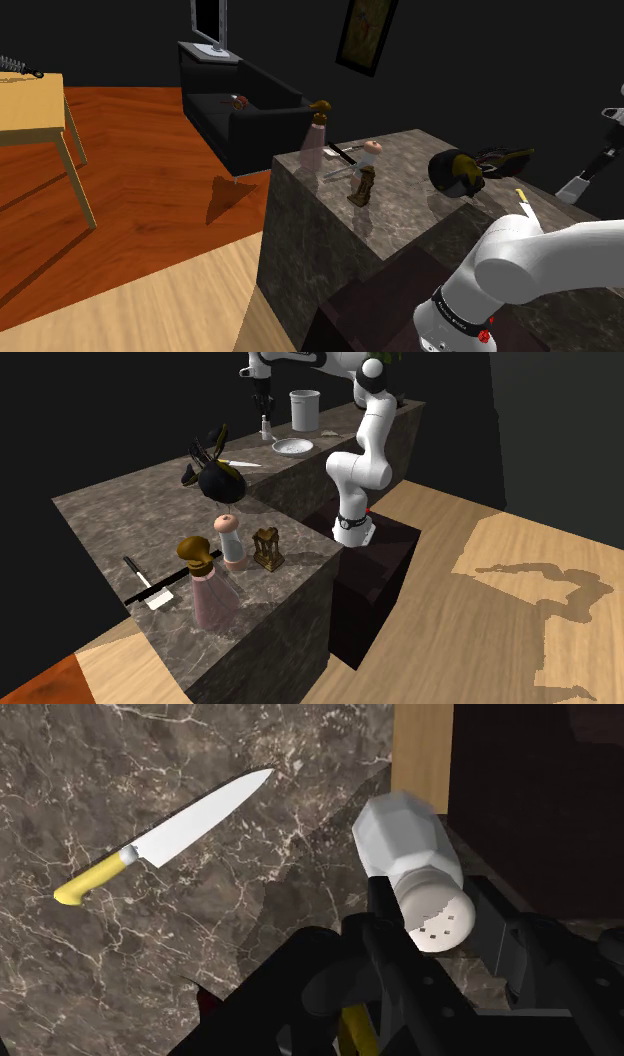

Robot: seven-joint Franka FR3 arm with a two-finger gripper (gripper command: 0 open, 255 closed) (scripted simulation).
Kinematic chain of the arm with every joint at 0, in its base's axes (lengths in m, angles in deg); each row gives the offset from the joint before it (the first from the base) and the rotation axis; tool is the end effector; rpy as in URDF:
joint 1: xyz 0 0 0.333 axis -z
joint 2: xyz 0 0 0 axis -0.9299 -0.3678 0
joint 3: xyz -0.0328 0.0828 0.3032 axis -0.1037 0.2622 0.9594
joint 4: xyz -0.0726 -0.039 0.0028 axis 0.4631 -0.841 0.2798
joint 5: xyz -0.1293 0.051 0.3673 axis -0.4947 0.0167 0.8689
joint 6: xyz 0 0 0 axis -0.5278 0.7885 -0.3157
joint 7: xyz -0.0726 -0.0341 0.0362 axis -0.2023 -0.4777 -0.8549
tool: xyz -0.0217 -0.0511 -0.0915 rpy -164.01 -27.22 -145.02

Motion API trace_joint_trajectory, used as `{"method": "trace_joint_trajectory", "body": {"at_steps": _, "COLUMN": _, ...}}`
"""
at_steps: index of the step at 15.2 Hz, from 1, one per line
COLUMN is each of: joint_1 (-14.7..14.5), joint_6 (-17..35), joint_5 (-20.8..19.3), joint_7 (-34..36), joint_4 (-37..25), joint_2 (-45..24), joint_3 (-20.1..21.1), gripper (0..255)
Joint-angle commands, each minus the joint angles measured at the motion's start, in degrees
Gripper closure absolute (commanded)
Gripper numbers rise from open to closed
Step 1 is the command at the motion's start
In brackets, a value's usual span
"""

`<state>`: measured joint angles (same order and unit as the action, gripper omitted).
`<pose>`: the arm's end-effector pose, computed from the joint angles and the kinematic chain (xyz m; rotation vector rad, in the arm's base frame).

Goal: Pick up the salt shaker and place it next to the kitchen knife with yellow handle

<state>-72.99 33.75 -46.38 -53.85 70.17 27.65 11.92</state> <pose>-0.0596 -0.5391 0.5841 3.1324 -0.0926 0.0169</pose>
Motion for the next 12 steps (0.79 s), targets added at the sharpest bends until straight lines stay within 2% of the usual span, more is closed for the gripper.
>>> {"method": "trace_joint_trajectory", "body": {"at_steps": 1, "joint_1": -4.3, "joint_6": -0.3, "joint_5": -0.9, "joint_7": -2.7, "joint_4": -5.1, "joint_2": -0.6, "joint_3": -4.9, "gripper": 255}}
{"method": "trace_joint_trajectory", "body": {"at_steps": 2, "joint_1": -8.0, "joint_6": -0.9, "joint_5": -1.5, "joint_7": -4.6, "joint_4": -9.3, "joint_2": -0.8, "joint_3": -8.6, "gripper": 255}}
{"method": "trace_joint_trajectory", "body": {"at_steps": 12, "joint_1": -5.3, "joint_6": 5.0, "joint_5": -4.0, "joint_7": -2.5, "joint_4": -1.2, "joint_2": 2.2, "joint_3": -9.3, "gripper": 255}}
